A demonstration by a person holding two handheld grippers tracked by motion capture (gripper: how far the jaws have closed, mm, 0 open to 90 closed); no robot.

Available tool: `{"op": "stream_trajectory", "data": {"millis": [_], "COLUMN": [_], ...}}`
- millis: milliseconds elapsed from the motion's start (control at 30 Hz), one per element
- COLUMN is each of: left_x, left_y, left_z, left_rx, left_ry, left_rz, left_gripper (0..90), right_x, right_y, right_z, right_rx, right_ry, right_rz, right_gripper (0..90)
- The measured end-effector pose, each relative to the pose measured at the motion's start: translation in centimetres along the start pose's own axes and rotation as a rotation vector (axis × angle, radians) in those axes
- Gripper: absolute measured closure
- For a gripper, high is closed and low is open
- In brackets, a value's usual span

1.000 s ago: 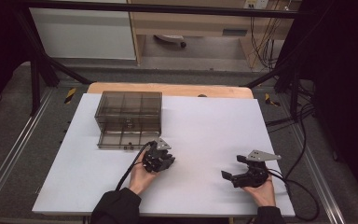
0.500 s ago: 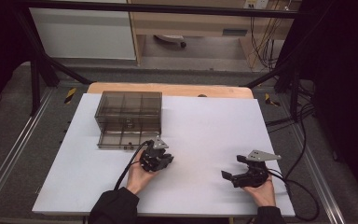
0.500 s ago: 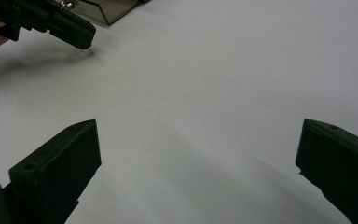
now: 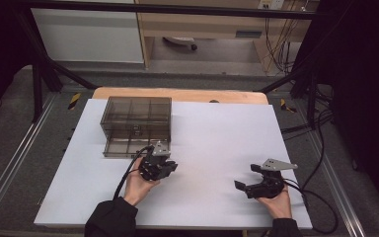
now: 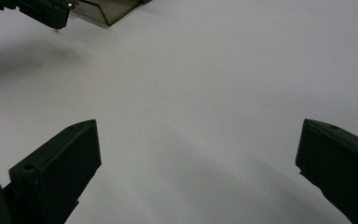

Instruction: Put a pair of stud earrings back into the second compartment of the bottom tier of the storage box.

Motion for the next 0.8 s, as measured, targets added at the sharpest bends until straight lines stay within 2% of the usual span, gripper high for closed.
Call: {"op": "stream_trajectory", "data": {"millis": [400, 800], "left_x": [2.6, 5.4], "left_y": [-1.4, -3.6], "left_z": [0.0, 0.3], "left_rx": [0.002, 0.01], "left_ry": [0.003, 0.007], "left_rz": [0.022, 0.057], "left_gripper": [81.5, 81.5], "right_x": [0.0, 0.0], "right_y": [0.0, 0.0], "right_z": [0.0, 0.0], "right_rx": [0.003, 0.001], "right_ry": [-0.004, -0.003], "right_rz": [-0.002, -0.002], "right_gripper": [0.7, 0.6]}}
Point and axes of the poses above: each handheld gripper's, and its own axes: x roughly backward along the jaws, z roughly out of its top, y roughly to its right, the point moved 2 cm from there along -x, roughly forward along the jaws, and after that the axes turned 14 degrees about x, right-handed, at the moved point
